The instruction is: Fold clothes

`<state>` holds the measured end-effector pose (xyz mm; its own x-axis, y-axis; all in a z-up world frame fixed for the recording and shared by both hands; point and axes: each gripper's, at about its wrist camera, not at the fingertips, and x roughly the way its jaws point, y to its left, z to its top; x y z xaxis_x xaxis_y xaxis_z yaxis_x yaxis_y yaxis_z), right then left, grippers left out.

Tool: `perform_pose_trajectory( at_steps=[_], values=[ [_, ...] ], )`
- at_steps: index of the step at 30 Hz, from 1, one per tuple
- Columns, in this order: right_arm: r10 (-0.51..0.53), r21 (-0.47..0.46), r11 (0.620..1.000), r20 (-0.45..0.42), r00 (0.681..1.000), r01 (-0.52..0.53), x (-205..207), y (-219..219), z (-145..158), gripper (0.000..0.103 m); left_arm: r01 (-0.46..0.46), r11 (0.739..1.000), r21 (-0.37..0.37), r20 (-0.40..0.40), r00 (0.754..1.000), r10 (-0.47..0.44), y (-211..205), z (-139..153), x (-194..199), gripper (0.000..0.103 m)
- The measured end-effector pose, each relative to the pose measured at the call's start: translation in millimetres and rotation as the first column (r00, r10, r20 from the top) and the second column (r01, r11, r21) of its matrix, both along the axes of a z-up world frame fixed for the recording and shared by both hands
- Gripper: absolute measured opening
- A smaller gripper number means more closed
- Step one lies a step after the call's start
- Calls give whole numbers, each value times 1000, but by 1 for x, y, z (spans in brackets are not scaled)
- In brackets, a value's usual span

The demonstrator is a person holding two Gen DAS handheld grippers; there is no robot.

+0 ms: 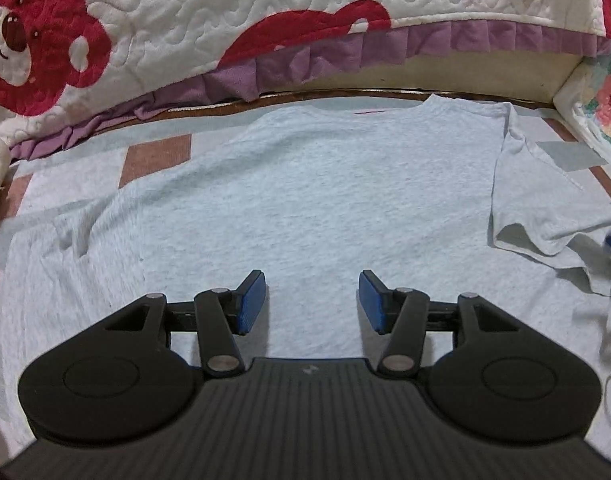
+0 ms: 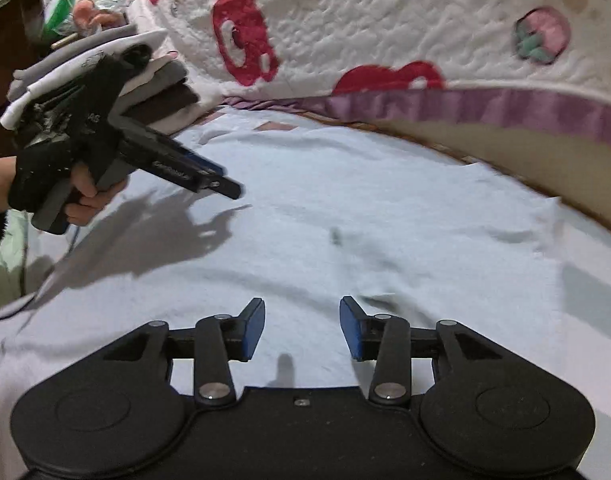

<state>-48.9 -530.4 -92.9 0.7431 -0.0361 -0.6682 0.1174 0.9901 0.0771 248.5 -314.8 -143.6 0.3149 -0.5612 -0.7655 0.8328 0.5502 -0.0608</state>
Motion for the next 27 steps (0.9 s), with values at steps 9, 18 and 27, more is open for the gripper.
perform_pose_trajectory(
  at_steps=[9, 18, 27],
  values=[
    [96, -293, 949, -92, 991, -119, -6, 21, -25, 49, 19, 1000, -1, -32, 999, -19, 6, -5, -1, 52],
    [125, -572, 792, -188, 974, -212, -15, 30, -56, 45, 25, 1000, 7, -28, 999, -25, 13, -7, -2, 53],
    [-556, 62, 829, 203, 806, 556, -61, -125, 11, 2, 16, 999, 38, -3, 1000, -16, 26, -13, 0, 53]
  ],
)
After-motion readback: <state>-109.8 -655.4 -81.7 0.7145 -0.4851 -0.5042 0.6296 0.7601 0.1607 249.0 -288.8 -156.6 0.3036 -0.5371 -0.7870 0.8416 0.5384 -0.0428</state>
